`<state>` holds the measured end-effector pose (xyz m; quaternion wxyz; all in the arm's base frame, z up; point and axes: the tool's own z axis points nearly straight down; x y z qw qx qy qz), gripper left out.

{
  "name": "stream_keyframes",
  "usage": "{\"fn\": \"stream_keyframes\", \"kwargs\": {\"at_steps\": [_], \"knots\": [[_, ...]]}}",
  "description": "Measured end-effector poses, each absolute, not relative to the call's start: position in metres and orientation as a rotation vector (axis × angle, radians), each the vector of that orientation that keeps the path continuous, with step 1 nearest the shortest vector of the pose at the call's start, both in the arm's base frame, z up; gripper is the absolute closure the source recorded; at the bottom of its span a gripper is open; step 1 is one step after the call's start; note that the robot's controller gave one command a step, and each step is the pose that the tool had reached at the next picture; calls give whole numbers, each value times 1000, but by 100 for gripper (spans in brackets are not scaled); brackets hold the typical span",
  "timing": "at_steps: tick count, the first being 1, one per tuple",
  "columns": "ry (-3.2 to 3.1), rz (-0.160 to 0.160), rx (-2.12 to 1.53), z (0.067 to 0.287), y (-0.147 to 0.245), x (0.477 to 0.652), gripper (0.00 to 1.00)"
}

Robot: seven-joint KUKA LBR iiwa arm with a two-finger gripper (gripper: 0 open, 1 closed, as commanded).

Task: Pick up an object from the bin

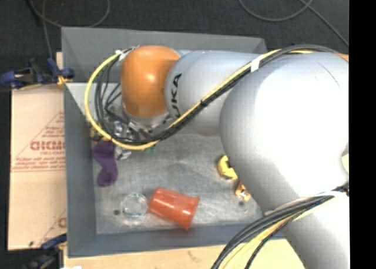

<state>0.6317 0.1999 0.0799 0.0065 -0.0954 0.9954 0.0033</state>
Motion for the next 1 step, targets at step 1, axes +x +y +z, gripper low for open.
{"fn": "stream_keyframes", "kwargs": {"at_steps": [1], "knots": [[3111, 16, -295, 80, 196, 636, 100]]}}
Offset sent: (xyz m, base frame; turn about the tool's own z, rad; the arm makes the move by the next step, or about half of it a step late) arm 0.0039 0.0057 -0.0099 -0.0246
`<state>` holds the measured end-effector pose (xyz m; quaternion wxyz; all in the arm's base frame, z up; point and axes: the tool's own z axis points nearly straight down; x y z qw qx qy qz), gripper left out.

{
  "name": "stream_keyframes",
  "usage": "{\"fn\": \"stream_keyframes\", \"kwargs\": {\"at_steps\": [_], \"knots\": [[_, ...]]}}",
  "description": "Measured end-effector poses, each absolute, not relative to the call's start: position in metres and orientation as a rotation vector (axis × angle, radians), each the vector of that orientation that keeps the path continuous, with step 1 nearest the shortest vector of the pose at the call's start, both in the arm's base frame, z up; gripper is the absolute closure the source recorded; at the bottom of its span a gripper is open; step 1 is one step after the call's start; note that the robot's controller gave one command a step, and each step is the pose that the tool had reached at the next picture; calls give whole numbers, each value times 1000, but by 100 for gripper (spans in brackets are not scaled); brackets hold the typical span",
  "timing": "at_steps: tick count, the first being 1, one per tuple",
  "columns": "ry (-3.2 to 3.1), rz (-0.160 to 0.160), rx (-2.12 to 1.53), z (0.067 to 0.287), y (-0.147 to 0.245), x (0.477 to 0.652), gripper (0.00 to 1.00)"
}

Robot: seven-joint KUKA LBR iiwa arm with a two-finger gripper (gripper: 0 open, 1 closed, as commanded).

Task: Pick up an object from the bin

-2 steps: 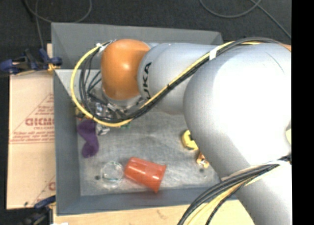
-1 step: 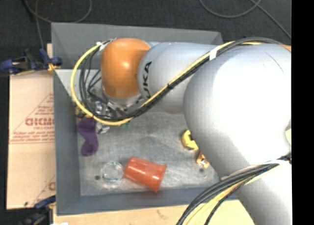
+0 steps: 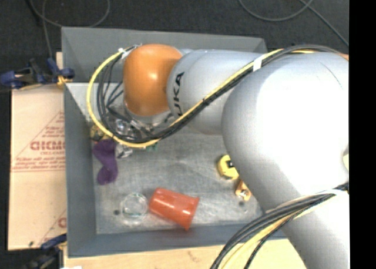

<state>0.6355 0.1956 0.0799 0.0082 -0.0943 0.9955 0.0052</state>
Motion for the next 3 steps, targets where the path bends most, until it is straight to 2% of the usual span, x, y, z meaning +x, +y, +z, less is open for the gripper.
{"fn": "stream_keyframes", "kwargs": {"at_steps": [2, 3], "knots": [[3108, 7, -325, 80, 202, 641, 100], [3125, 0, -325, 124, 197, 639, 100]]}}
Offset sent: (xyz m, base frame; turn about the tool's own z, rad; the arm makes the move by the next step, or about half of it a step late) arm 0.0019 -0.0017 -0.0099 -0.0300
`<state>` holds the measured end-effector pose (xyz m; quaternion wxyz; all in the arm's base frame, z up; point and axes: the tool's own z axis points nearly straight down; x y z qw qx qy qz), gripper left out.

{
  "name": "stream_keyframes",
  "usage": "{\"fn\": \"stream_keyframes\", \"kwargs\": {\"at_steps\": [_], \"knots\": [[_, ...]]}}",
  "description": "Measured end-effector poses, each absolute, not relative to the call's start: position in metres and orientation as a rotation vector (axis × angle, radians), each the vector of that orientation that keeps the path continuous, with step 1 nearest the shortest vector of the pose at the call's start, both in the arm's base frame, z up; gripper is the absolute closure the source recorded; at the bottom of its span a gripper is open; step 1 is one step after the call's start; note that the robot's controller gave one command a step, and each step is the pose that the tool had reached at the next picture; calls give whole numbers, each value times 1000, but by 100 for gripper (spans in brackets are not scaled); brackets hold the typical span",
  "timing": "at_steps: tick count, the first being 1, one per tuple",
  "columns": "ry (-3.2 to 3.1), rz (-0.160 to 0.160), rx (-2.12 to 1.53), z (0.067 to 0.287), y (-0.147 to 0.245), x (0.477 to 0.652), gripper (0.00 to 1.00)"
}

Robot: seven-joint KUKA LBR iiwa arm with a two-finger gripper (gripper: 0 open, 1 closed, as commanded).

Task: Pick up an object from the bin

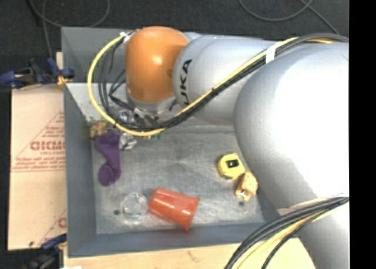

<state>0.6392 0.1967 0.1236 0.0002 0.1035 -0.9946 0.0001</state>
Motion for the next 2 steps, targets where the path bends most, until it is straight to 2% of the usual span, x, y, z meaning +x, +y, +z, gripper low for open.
{"fn": "stream_keyframes", "kwargs": {"at_steps": [1, 2], "knots": [[-3131, -2, 292, 194, 212, 644, 100], [-3142, -4, 238, 222, 210, 648, 100]]}}
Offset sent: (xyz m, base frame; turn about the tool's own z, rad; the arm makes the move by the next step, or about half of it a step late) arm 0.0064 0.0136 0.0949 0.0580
